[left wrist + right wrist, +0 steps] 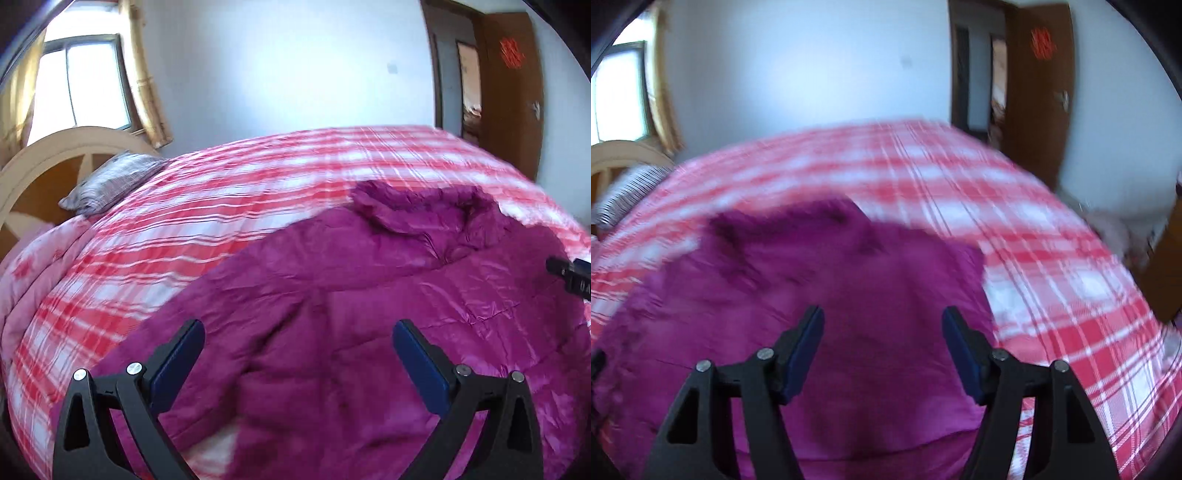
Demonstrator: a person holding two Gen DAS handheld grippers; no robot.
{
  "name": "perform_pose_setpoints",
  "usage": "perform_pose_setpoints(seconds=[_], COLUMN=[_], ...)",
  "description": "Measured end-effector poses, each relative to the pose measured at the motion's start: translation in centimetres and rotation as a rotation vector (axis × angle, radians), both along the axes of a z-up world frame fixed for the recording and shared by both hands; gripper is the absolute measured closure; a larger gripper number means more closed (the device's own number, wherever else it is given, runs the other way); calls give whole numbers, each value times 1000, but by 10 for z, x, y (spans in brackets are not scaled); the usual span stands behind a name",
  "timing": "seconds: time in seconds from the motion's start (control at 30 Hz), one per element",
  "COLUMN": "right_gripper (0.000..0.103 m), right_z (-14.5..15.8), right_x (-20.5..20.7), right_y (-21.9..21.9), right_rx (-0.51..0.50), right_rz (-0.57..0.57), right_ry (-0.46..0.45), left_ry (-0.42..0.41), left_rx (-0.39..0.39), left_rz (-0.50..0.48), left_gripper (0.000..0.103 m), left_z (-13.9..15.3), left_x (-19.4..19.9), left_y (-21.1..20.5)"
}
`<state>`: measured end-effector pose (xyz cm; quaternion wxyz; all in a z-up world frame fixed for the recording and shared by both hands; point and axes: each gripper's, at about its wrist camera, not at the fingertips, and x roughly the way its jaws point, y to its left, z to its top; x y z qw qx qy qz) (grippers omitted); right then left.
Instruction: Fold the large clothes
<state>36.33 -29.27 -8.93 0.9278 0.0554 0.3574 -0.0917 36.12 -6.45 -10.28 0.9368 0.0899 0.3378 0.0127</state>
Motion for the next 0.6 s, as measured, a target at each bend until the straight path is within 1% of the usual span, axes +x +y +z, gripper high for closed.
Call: perform_pose_setpoints(seconds=[0.03,0.07,0.1,0.13,0.17,0.2,0.23,0.3,0.4,0.47,0.53,0.57,0.6], right_gripper=[33,33,34,34,34,35,35,34,34,34,34,35,34], right_z=[-12,-19,-32,-41,-47,-48,-48,-47,-48,-48,-47,-41,-33], right_x=[3,4,5,3,0,-2,-4,-6,-8,-13,-9,-12,-17], right_y=[-6,-9,-12,-21,-24,-21,-15,-8,-8,-8,-5,-1,2], right_rx=[-3,1,18,41,42,15,-20,-58,-63,-70,-116,-126,-111], right_rz=[-7,-9,-12,-14,-7,5,15,28,41,51,55,51,52], right_ry=[36,52,93,126,131,120,126,136,138,139,168,169,149], left_ry=[15,35,73,116,143,145,137,133,127,133,137,135,129], left_rx=[31,54,76,80,63,53,53,56,72,58,61,69,83], left_rz=[7,8,13,18,16,15,16,17,5,7,7,8,9], left_gripper=[1,1,1,1,1,1,1,1,1,1,1,1,1], left_z=[-10,-17,-28,-41,-50,-53,-56,-54,-57,-58,-59,-60,-60], left_x=[6,9,15,19,18,17,13,6,-1,-1,0,-1,-2], left_y=[-8,-14,-17,-18,-17,-16,-15,-15,-17,-15,-15,-16,-18])
